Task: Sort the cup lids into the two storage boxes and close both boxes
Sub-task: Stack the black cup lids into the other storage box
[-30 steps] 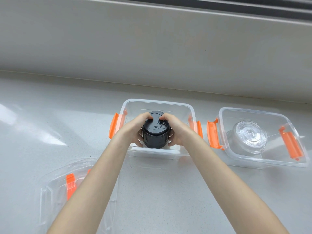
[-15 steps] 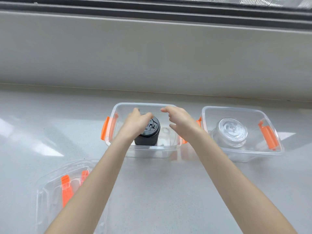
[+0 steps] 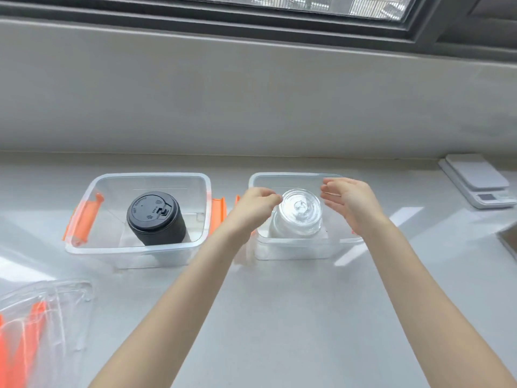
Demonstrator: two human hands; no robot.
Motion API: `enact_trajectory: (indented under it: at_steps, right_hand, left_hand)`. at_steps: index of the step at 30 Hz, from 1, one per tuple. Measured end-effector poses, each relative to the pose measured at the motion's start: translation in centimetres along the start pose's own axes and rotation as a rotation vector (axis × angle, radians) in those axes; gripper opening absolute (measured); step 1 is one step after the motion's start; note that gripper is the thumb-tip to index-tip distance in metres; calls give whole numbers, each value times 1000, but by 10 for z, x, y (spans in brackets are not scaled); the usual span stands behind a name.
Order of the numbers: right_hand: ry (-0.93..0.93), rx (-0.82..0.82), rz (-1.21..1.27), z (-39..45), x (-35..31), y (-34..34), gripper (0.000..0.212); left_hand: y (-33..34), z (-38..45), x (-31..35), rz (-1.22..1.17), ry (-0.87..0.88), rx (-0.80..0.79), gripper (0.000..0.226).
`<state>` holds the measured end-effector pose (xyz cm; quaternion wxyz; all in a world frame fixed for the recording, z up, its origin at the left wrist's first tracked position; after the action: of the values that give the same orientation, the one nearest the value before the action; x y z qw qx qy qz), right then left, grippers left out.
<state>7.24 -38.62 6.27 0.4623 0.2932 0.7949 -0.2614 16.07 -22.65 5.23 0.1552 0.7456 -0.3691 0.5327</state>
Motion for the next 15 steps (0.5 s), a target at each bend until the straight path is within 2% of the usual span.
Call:
enact_trajectory:
  at_steps: [3, 5, 7, 9, 12, 15]
  right_hand:
    - [181, 33, -76, 25, 30, -13, 43]
    - [283, 15, -132, 37, 48, -13, 53]
    - [356, -25, -151, 45, 60, -10, 69]
    - [393, -74, -229, 49, 65, -6, 80]
    - [434, -169, -411, 49, 70, 0, 62]
    - [413, -224, -419, 49, 70, 4, 51]
  left_hand:
    - [20, 24, -10, 41, -88, 3, 26]
    - [28, 40, -15, 67, -134, 13, 12]
    - [33, 55, -21, 119, -184, 11, 36]
    - [36, 65, -26, 198, -240, -10, 46]
    - [41, 72, -32, 285, -264, -32, 42]
    - [44, 77, -37, 354, -258, -37, 43]
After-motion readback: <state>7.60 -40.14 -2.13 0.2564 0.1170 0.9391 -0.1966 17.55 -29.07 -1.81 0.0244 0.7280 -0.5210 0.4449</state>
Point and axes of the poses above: each hand's wrist, its own z-axis towards the middle knuckle, its own y-axis out of the palm, x = y × z, the point moved 7 cm from there along z, towards the middle knuckle, and after that the axes turned 3 degrees about y, right-handed, at the moved point
